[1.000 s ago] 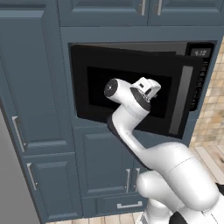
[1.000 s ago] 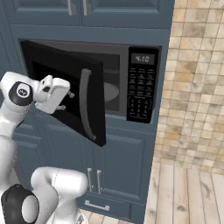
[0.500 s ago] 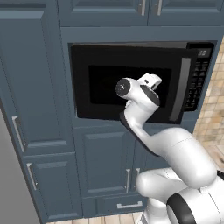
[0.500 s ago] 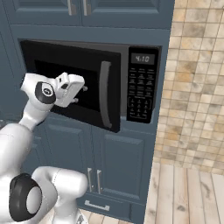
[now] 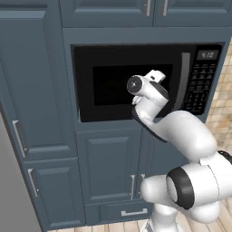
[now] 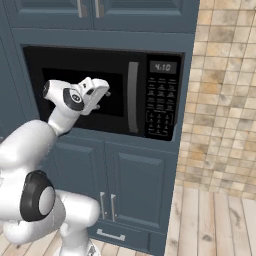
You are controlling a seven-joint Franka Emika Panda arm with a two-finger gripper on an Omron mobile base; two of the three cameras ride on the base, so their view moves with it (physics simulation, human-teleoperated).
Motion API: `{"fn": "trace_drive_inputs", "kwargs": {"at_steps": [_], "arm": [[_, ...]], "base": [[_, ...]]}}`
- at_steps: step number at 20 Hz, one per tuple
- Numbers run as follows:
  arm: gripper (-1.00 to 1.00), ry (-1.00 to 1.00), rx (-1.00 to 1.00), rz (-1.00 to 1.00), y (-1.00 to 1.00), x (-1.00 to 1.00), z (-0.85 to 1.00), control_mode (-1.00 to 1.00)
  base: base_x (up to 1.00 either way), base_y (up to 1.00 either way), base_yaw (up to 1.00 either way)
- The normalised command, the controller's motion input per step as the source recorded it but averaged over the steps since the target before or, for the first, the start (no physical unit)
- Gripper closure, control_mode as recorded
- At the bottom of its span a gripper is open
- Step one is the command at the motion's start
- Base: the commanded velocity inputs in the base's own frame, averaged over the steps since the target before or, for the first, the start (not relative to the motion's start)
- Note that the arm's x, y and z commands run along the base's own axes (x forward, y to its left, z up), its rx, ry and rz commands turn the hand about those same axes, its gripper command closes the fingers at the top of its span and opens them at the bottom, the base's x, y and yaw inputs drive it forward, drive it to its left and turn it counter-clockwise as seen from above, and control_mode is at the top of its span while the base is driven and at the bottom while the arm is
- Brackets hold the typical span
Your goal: Remove the peach from the bowl and place it on the small plate. Then place the bowl with only the fish in the microwave, close the door, and press the start button to microwave the fish.
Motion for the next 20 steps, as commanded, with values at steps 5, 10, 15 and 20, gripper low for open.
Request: {"fn": "trace_drive_inputs", "kwargs": {"at_steps": [5,10,15,20], "arm": [[-1.00,0.00,0.00,0.15,0.00,0.69,0.00,-1.00],[-1.00,-0.07,0.00,0.15,0.00,0.18,-0.03,-1.00],[-1.00,-0.33,-0.01,0.18,0.00,-0.94,-0.11,-1.00],[-1.00,-0.44,0.05,0.09,-0.27,-1.00,-0.30,-1.00]], "base": [[0.00,0.00,0.00],[0.00,0.00,0.00],[0.00,0.00,0.00],[0.00,0.00,0.00]]}}
